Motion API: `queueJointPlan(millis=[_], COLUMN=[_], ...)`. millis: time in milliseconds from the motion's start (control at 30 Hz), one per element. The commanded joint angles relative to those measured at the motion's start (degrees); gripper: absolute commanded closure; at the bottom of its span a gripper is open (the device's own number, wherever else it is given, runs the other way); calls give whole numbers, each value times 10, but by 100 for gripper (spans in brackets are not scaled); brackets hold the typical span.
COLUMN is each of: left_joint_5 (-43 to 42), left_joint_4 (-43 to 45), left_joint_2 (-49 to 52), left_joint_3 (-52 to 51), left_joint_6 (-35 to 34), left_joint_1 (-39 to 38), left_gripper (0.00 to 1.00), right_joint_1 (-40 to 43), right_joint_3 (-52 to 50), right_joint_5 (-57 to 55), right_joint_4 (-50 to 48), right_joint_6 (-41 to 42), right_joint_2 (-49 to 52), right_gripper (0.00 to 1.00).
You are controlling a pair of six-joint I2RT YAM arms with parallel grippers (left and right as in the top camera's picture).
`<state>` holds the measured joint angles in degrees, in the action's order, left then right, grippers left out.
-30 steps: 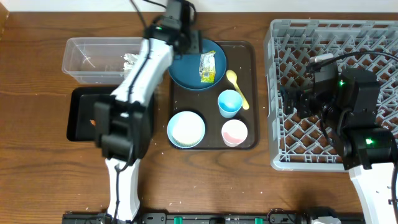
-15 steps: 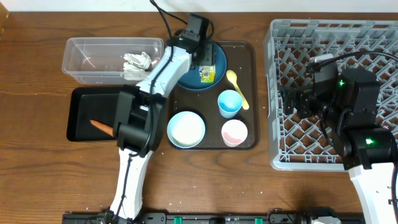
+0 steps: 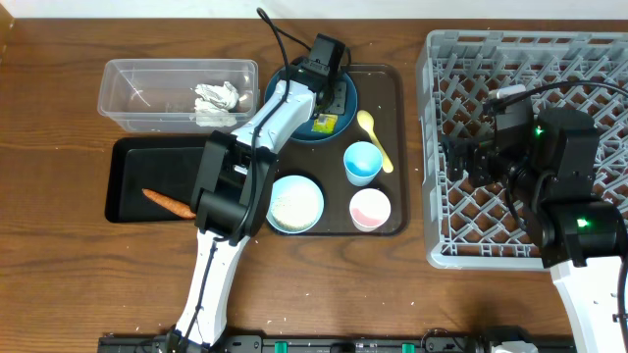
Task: Sort waste into correct bins and load items into the dishwasher rack
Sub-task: 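Grasp the yellow snack wrapper on the plate with the left gripper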
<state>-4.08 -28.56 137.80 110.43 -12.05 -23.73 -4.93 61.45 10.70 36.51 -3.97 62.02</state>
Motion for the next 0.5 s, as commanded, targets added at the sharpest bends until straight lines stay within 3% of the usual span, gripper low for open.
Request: queueJointPlan(millis=[0,67,133,467], left_joint_5=[8,9,9,19], left_joint_4=[-7,-9,-12,-74], left_joint_2=[8,7,2,-138], left_joint_3=[8,8,8,9], left_joint_6=[14,16,15,7], left_joint_1=[2,3,6,42], left_gripper=[75,87,92,94], right_joint_1=[4,4,4,4], right_joint_3=[10,10,10,10], right_joint_5=[3,3,3,3], right_joint_4=[1,2,2,2], right_joint_6=[7,7,7,7], right_joint_2=[-1,-1,-1,-1], right_gripper=[1,1,1,1])
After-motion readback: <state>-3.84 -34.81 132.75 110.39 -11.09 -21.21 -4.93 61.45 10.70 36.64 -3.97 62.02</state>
